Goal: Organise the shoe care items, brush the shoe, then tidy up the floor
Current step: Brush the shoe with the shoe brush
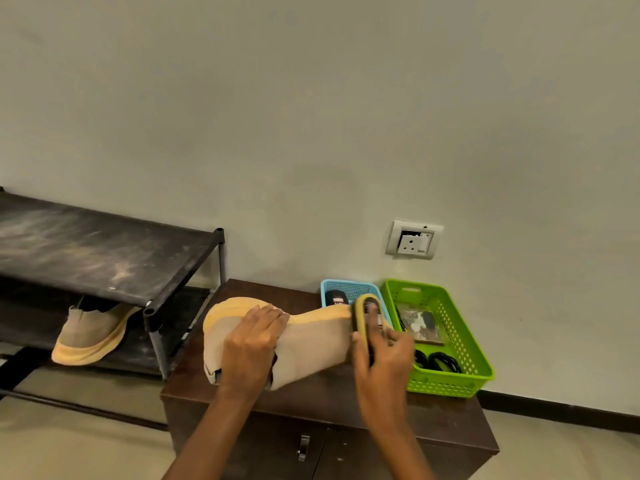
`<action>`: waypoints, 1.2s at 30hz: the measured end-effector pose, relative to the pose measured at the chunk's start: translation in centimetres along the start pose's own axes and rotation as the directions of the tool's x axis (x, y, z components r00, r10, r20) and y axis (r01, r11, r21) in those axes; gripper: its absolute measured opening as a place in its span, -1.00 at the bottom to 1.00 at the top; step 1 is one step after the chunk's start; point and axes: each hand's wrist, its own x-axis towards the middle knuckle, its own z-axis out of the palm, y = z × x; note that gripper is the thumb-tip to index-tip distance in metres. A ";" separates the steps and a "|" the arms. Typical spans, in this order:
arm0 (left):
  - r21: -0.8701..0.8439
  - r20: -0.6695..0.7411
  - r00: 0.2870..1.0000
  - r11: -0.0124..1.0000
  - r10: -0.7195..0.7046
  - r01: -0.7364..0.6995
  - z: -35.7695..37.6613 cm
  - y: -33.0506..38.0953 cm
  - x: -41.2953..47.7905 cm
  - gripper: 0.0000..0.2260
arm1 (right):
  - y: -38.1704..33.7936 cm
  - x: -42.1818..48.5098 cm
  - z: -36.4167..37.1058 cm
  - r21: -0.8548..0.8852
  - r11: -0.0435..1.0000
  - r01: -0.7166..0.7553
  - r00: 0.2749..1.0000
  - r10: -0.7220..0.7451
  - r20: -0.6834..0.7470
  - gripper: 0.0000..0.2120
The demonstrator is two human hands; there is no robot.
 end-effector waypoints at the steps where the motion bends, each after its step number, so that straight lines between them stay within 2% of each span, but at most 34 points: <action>1: 0.008 -0.004 1.000 1.000 0.021 -0.021 0.0 0.0 0.0 -0.53 | 1.1 0.7 -0.4 -0.008 0.993 -0.119 0.992 0.118 -0.053 -0.43; 3: 0.032 -0.006 0.998 0.997 0.067 -0.066 0.0 0.2 0.1 -0.56 | 1.5 0.7 -0.9 -0.004 0.966 -0.260 0.965 0.259 -0.049 -0.45; 4: 0.047 -0.010 0.996 0.995 0.089 -0.089 0.2 0.5 0.3 -0.57 | 0.4 0.1 -0.8 0.024 0.968 -0.249 0.969 0.249 -0.002 -0.49; 6: 0.065 -0.010 0.994 0.992 0.112 -0.111 0.5 0.9 0.4 -0.59 | -3.0 -2.1 0.1 0.088 0.994 -0.058 0.994 0.049 0.097 -0.53; 8: 0.054 -0.010 0.995 0.993 0.101 -0.100 0.6 1.0 0.3 -0.58 | -4.7 -3.3 1.1 0.083 0.990 0.113 0.986 -0.122 0.113 -0.53; 9: 0.049 -0.008 0.996 0.995 0.088 -0.087 0.5 0.8 0.2 -0.57 | -4.4 -2.6 1.1 0.074 0.994 0.080 0.992 -0.087 0.090 -0.55; 11: 0.048 0.003 0.998 0.997 0.067 -0.067 0.2 0.7 0.2 -0.56 | -1.6 -0.7 0.5 0.086 0.985 -0.150 0.987 0.144 0.068 -0.56; 13: 0.049 0.005 0.997 0.996 0.076 -0.076 0.2 0.7 0.2 -0.57 | 1.5 0.7 -0.6 0.007 0.927 -0.375 0.926 0.375 0.040 -0.51; 14: 0.048 0.001 0.996 0.995 0.090 -0.089 0.3 0.8 0.3 -0.59 | 1.9 0.9 -1.0 -0.039 0.911 -0.411 0.910 0.413 0.034 -0.49; 16: 0.052 -0.013 0.992 0.991 0.128 -0.127 0.8 1.0 0.3 -0.64 | -0.6 0.0 -0.7 -0.005 0.936 -0.351 0.931 0.350 0.100 -0.46; 19: 0.081 -0.047 0.977 0.976 0.207 -0.203 1.3 1.0 0.1 -0.84 | -4.7 -2.0 0.0 0.092 0.978 -0.188 0.944 0.153 0.292 -0.46; 20: 0.088 -0.048 0.975 0.974 0.215 -0.211 1.2 1.0 0.2 -0.84 | -4.5 -1.9 -0.1 0.098 0.978 -0.185 0.942 0.148 0.303 -0.47; 22: 0.091 -0.039 0.979 0.976 0.201 -0.197 0.6 1.1 0.3 -0.71 | -1.6 -0.3 -0.5 -0.004 0.966 -0.260 0.938 0.253 0.235 -0.51; 25: 0.091 -0.031 0.977 0.974 0.209 -0.206 0.2 1.3 0.5 -0.63 | 3.0 1.4 -1.2 -0.271 0.857 -0.439 0.838 0.499 0.221 -0.56; 27: 0.077 -0.028 0.974 0.971 0.227 -0.224 0.6 1.4 0.5 -0.63 | 1.0 1.0 -0.9 -0.264 0.878 -0.398 0.854 0.460 0.243 -0.55; 30: 0.065 -0.023 0.982 0.981 0.186 -0.184 0.9 1.3 0.2 -0.61 | -4.3 -0.9 -0.3 -0.104 0.963 -0.247 0.898 0.268 0.350 -0.51; 31: 0.045 -0.025 0.989 0.988 0.149 -0.148 0.9 1.2 0.1 -0.59 | -4.4 -1.2 -0.2 -0.059 0.970 -0.237 0.907 0.243 0.344 -0.49; 33: -0.003 -0.040 0.997 0.998 0.065 -0.065 0.8 1.1 0.0 -0.57 | -2.1 -0.5 -0.6 -0.041 0.964 -0.264 0.934 0.266 0.238 -0.49; 36: -0.056 -0.043 0.998 0.998 -0.037 0.035 0.8 1.1 0.0 -0.58 | 2.4 0.9 -1.5 -0.033 0.898 -0.439 0.896 0.440 0.058 -0.51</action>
